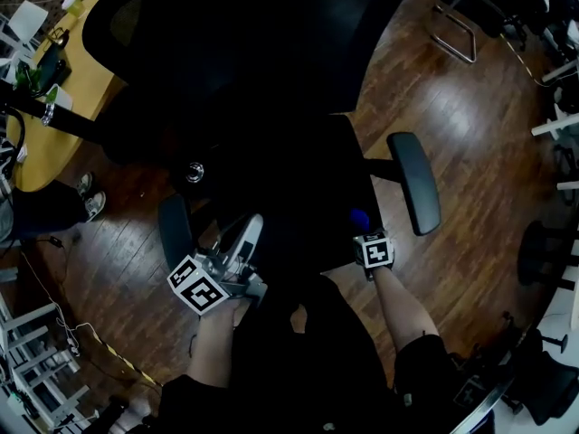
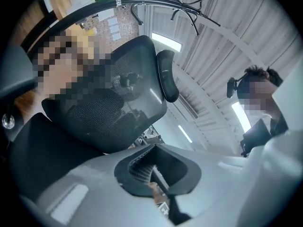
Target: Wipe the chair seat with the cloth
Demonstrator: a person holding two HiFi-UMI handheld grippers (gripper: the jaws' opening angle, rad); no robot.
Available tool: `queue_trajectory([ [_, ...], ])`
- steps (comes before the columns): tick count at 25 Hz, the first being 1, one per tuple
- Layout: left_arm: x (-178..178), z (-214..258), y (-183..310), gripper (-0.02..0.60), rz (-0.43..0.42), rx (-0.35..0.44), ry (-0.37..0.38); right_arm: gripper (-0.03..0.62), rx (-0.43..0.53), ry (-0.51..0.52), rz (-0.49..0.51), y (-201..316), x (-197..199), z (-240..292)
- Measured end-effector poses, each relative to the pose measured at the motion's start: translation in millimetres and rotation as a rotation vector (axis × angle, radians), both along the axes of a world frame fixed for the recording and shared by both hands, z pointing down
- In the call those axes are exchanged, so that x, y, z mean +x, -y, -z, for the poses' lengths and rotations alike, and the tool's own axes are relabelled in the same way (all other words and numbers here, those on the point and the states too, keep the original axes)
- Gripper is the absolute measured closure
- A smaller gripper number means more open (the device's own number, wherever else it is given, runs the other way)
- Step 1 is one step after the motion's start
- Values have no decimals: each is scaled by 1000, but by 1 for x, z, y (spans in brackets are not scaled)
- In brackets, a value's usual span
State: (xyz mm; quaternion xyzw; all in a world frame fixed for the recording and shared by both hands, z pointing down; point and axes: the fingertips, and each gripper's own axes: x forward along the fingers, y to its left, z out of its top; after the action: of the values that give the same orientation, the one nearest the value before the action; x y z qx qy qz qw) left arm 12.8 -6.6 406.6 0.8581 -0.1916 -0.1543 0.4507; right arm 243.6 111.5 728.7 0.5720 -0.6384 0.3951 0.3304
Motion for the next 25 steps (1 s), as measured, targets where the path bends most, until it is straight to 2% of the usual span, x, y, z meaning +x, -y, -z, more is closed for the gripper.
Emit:
queue_trajectory([
  [2,-5,6,-1,589,11,-9,-30,559,19,24,-14,4,-8,9],
  [5,-11,25,-2,589,15,15,-24,559,182,118,-1,39,-37,61],
  [8,-19,62,5,589,34,65,-31,557,374,264,30,81,-74,151],
  [11,-22,101,8,589,43,119,-21,557,541,382,80,103,-101,248],
  [17,-22,171,-13,589,12,250,-14,557,827,618,185,90,-138,418],
  [20,-25,187,-22,589,9,298,-23,559,905,726,240,76,-153,462],
  [23,-22,192,-35,589,8,318,-23,557,928,744,291,60,-161,472],
  [25,-17,195,-39,589,21,321,-26,559,925,760,279,57,-157,474],
])
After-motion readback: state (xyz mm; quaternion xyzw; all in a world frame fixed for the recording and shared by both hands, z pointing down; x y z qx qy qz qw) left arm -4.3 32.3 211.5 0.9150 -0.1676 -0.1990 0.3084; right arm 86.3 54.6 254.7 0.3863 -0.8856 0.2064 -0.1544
